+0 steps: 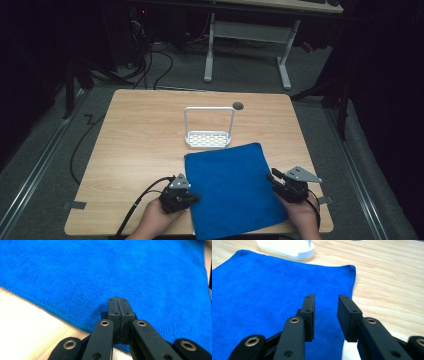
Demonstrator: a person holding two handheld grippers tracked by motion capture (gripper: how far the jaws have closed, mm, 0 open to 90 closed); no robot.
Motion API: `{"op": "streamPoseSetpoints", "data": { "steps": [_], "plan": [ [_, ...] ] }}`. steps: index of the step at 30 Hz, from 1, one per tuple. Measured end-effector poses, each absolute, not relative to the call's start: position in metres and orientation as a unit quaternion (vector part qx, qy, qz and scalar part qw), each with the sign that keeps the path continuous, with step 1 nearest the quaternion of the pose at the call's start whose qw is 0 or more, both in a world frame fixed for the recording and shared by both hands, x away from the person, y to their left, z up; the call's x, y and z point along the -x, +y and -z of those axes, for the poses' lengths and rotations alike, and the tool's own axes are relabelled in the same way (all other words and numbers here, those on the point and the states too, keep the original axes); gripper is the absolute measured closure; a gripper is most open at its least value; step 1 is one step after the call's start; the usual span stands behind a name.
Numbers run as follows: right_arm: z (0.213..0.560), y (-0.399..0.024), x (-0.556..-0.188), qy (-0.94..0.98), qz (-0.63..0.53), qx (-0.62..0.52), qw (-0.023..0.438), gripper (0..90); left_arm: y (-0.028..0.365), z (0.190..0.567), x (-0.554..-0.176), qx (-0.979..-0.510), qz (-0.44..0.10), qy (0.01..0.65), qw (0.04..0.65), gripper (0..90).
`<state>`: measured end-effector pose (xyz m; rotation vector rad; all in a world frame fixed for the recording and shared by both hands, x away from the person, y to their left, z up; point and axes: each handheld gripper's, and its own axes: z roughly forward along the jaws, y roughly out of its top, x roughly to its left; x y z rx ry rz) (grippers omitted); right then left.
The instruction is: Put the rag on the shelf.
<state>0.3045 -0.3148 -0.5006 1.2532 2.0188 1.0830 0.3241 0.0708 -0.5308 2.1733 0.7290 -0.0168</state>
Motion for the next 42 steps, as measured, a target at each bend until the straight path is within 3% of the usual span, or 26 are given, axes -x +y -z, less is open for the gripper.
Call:
{"op": "streamPoseSetpoints", "data": {
  "steps": [9,14,18,23,42],
  "plan": [
    [0.506,-0.305,-0.319,0.758,-0.400,-0.455,0.240,71.0,0.102,0.527,-0.330,-0.859,0.001,0.325,0.396,87.5],
    [0.516,-0.295,-0.324,0.775,-0.381,-0.453,0.222,79.7,0.105,0.525,-0.343,-0.826,-0.021,0.351,0.440,71.0],
    [0.523,-0.290,-0.331,0.785,-0.353,-0.463,0.214,86.4,0.091,0.528,-0.352,-0.830,-0.039,0.343,0.438,67.2],
    [0.528,-0.288,-0.329,0.793,-0.338,-0.462,0.209,88.0,0.086,0.533,-0.353,-0.842,-0.052,0.330,0.423,68.7],
    [0.526,-0.266,-0.294,0.821,-0.354,-0.419,0.157,87.6,0.126,0.529,-0.331,-0.850,-0.033,0.334,0.407,71.6]
  ]
}}
